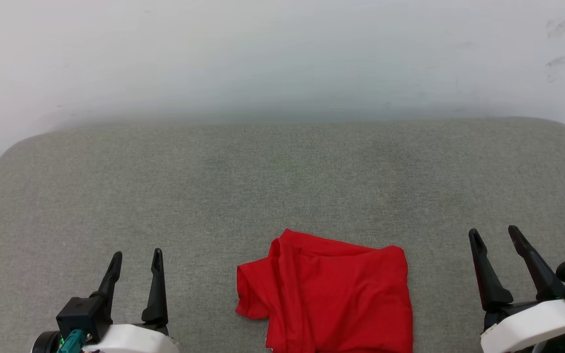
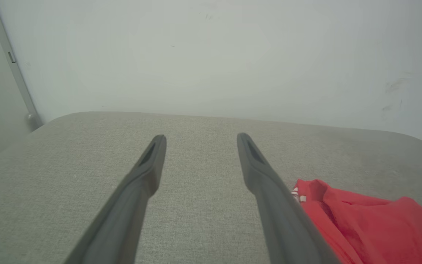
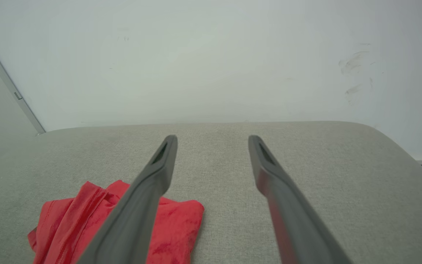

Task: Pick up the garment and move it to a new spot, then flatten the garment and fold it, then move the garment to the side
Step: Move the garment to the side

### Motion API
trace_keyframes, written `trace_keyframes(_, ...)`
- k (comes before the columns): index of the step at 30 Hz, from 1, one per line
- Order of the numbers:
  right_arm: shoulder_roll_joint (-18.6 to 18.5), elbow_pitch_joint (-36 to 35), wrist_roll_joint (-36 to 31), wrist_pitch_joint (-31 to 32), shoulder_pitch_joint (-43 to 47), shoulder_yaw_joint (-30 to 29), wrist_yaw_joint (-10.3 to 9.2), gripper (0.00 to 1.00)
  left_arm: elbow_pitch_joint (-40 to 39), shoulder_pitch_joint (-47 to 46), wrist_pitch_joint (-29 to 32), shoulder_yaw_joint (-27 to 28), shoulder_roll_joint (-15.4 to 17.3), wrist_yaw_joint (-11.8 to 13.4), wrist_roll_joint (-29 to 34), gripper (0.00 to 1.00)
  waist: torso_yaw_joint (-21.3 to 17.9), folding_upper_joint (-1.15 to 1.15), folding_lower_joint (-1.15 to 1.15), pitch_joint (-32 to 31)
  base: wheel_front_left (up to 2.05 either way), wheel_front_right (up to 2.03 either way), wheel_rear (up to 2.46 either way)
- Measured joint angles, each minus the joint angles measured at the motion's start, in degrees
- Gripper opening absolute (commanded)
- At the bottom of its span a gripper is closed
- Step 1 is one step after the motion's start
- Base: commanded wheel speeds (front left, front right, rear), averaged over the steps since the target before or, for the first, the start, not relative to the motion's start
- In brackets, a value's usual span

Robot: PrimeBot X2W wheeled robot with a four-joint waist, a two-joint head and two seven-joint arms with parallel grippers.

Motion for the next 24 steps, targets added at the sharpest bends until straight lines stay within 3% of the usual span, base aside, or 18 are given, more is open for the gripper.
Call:
trace_keyframes(5, 0.3, -0.2, 0.7, 1.6, 0.1, -0.4, 0.0, 1.0, 0.1, -0.3, 0.0, 0.3, -0.1, -0.5, 0.9, 1.0, 0.0, 0.0, 0.0, 0.0, 0.0, 0.0, 0.0)
trace_keyframes(9, 0.6, 1.5, 6.5, 6.9, 0.4, -2.8, 0.0, 1.0, -0.1, -0.5, 0.0, 0.7, -0.4, -0.8, 1.6, 1.0, 0.1, 0.0, 0.0, 0.2, 0.0, 0.0, 0.0)
trace_keyframes(17, -4.6, 12.7, 17.8, 25.9, -0.6, -12.2, -0.01, 1.0, -1.6, -1.5, -0.1, 1.9, -1.9, -1.7, 2.9, 1.0, 1.9, 0.0, 0.0, 1.2, 0.0, 0.0, 0.0)
trace_keyframes(24, -1.6, 21.3, 24.6, 38.7, -5.6, -13.7, -0.01, 1.0, -1.8, -2.7, -0.1, 2.8, -3.6, -3.2, 4.0, 1.0, 4.3, 0.0, 0.01, 3.7, 0.0, 0.0, 0.0)
